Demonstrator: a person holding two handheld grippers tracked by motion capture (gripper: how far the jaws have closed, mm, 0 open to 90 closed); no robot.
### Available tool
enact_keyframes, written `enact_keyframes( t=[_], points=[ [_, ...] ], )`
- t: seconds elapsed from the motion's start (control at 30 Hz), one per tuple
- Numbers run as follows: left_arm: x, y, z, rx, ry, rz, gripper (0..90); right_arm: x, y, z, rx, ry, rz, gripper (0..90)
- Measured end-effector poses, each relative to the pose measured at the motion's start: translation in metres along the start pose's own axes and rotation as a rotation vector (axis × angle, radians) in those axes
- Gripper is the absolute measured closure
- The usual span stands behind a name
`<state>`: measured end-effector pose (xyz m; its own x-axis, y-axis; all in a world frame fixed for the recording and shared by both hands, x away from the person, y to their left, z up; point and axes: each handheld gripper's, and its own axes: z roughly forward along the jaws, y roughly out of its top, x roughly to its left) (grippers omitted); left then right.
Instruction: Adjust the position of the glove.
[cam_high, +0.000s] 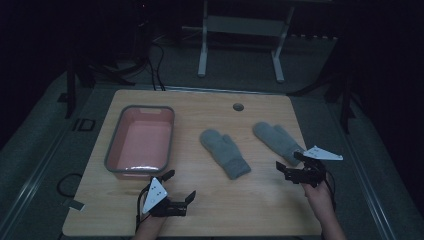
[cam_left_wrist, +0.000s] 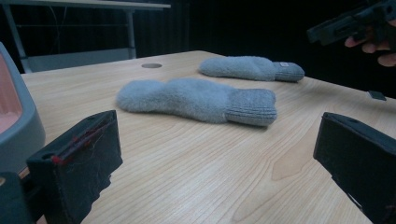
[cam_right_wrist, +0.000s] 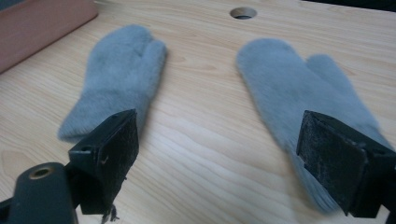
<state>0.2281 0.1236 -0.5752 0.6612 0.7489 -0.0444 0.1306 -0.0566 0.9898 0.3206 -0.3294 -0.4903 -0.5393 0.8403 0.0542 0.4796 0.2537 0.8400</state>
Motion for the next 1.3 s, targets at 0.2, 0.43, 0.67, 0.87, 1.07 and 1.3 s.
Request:
enact_keyframes(
  t=[0.2, 0.43, 0.67, 0.87, 1.07, 1.3],
  points=[
    [-0.001, 0.0, 0.0, 0.003, -0.006, 0.01, 1.0, 0.013, 0.015, 0.017, -0.012, 0.021, -0.021, 13.2],
    [-0.001, 0.0, 0.0, 0.003, -0.012, 0.014, 1.1, 0.035, 0.03, 0.044, 0.021, 0.085, -0.121, 13.7],
    [-0.001, 0.0, 0.001, 0.001, -0.019, 0.016, 1.1, 0.059, 0.039, 0.076, 0.062, 0.138, -0.179, 13.7],
    [-0.001, 0.0, 0.001, 0.003, -0.02, 0.014, 1.0, 0.075, 0.045, 0.104, 0.092, 0.178, -0.212, 19.0],
    [-0.001, 0.0, 0.001, 0.002, -0.025, 0.014, 1.0, 0.088, 0.052, 0.128, 0.115, 0.202, -0.247, 26.2],
    [0.0, 0.0, 0.0, 0.002, -0.029, 0.012, 1.1, 0.095, 0.051, 0.16, 0.174, 0.213, -0.302, 34.2]
  ],
)
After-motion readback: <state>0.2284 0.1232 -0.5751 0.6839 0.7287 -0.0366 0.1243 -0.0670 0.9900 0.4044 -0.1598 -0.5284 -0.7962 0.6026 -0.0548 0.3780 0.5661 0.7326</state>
